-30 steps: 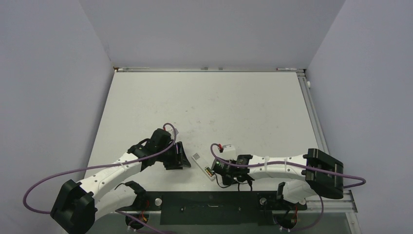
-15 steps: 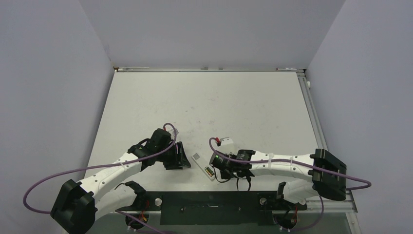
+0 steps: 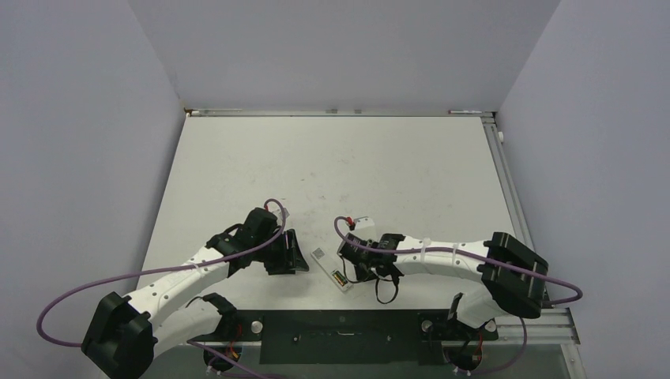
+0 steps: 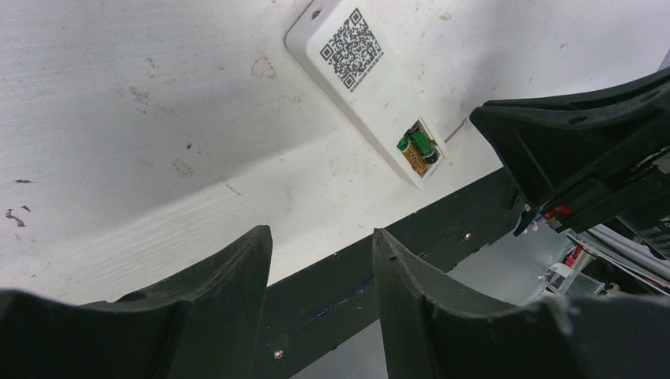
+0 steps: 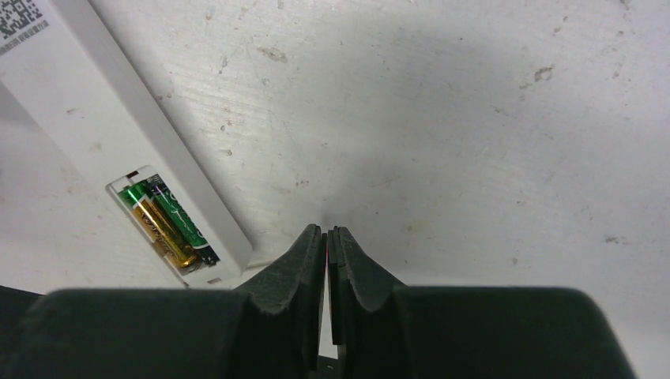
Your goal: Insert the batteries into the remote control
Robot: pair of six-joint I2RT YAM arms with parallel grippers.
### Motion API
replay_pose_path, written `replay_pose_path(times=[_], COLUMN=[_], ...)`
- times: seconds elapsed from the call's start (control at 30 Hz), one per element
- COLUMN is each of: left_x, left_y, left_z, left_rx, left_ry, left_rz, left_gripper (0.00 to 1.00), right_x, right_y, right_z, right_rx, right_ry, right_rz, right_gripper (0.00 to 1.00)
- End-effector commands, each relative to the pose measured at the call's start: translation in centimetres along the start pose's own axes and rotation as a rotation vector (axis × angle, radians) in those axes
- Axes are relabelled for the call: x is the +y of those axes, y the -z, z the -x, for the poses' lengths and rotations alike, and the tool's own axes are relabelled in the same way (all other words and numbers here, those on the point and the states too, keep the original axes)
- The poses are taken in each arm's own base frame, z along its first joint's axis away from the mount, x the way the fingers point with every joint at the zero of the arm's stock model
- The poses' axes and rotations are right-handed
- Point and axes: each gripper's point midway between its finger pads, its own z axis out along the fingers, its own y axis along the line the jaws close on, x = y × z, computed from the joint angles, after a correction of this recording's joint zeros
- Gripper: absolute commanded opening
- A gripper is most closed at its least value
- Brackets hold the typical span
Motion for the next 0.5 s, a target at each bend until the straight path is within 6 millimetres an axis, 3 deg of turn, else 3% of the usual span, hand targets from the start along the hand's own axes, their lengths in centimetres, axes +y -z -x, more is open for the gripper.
replay_pose_path(times=[0.0,0.47], left_x=[-1.5,-1.4], left_y=[1.0,0.4], left_z=[1.0,0.1], left_rx=[-0.033,-0.002], left_ry=[-0.022,0.005], left_rz=[-0.036,-0.052], left_gripper=[0.47,0.47], right_x=[1.2,-1.9], right_y=[-0.4,-0.2], right_z=[1.0,-3.0], right_rx=[-0.02,0.053], right_ry=[0.02,0.025], right_rz=[0.047,0.01], right_gripper=[0.09,0.09])
